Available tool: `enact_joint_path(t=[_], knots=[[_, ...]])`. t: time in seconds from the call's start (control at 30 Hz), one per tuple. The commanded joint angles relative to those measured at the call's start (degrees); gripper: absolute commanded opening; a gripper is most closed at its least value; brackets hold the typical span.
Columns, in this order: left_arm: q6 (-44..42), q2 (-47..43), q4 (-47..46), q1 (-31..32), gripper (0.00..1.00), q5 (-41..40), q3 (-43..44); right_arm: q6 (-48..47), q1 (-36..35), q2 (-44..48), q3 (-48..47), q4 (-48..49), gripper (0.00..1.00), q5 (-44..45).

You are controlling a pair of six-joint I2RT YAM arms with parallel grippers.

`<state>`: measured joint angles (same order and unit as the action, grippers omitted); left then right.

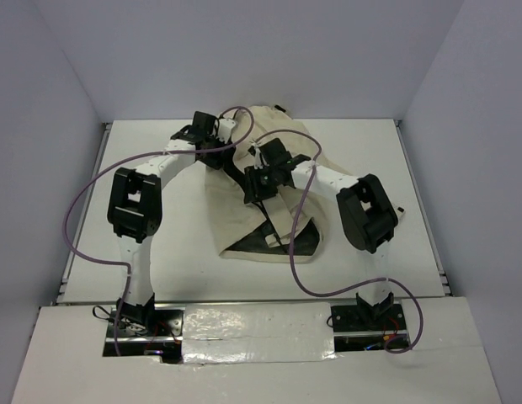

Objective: Zip up the jacket

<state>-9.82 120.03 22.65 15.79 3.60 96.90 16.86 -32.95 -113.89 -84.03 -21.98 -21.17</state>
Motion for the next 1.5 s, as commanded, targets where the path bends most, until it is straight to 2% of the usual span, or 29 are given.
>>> enact_joint_path(t=[0.0, 0.13, 0.23, 0.4, 0.6, 0.73, 0.77, 0.8, 0.87, 0.9, 0.93, 1.03, 1.23, 1.37, 1.47], knots=[[1.91, 2.13, -4.11, -0.23, 0.51, -3.33, 5.21, 1.94, 0.17, -1.25, -3.15, -3.07, 0.48, 3.23], [3.49, 4.68, -2.27, -0.59, 0.51, -3.33, 10.4, 1.68, 0.17, -3.09, -5.88, -6.32, 0.54, 7.71], [4.55, 5.48, -1.13, -0.85, 0.54, -2.72, 13.66, 0.81, 0.17, -4.06, -5.97, -7.73, 0.56, 7.37], [5.52, 3.11, -2.53, -0.85, 0.59, -0.43, 11.12, 1.33, -0.53, -3.36, -2.81, -5.62, 0.63, 2.27], [5.96, 3.02, -2.0, -0.85, 0.59, -0.34, 10.68, 2.74, -4.04, -3.8, -2.98, -9.48, 0.73, 5.51], [6.22, 2.84, -2.09, -0.85, 0.59, 0.36, 10.67, 3.35, -5.28, -5.37, -4.56, -9.32, 0.74, 6.24], [6.22, 2.84, -2.0, -0.85, 0.59, 0.45, 10.85, 3.53, -5.28, -5.73, -4.56, -8.62, 0.71, 5.18], [6.22, 2.84, -1.74, -0.85, 0.59, 0.62, 11.46, 3.79, -5.28, -6.08, -4.65, -7.83, 0.58, 3.52], [5.79, 2.76, -0.86, -0.85, 0.61, 1.06, 12.17, 4.05, -5.46, -5.82, -4.92, -7.47, 0.41, 3.33], [5.61, 2.58, -0.6, -0.85, 0.62, 1.24, 12.95, 4.06, -5.37, -4.78, -4.92, -7.21, 0.23, 3.76], [5.34, 2.32, -0.42, -0.85, 0.63, 1.59, 13.22, 3.79, -5.28, -4.07, -4.92, -7.2, 0.17, 4.03], [4.38, 1.27, 0.55, -0.85, 0.74, 2.82, 14.97, 2.39, -5.46, -1.7, -6.84, -8.77, 0.1, 4.12], [4.46, 1.17, 6.16, -0.85, 0.81, 7.3, 23.41, 1.68, -6.16, 2.17, -8.78, -10.28, 0.11, 2.27], [7.0, -2.32, 8.46, -1.2, 0.86, 10.02, 25.53, 2.21, -6.51, 4.9, -7.38, -8.09, 0.01, 1.92], [7.98, -7.5, 9.94, -1.9, 0.89, 14.24, 24.21, 2.91, -6.6, 6.31, -6.32, -5.1, 0.0, 0.17]])
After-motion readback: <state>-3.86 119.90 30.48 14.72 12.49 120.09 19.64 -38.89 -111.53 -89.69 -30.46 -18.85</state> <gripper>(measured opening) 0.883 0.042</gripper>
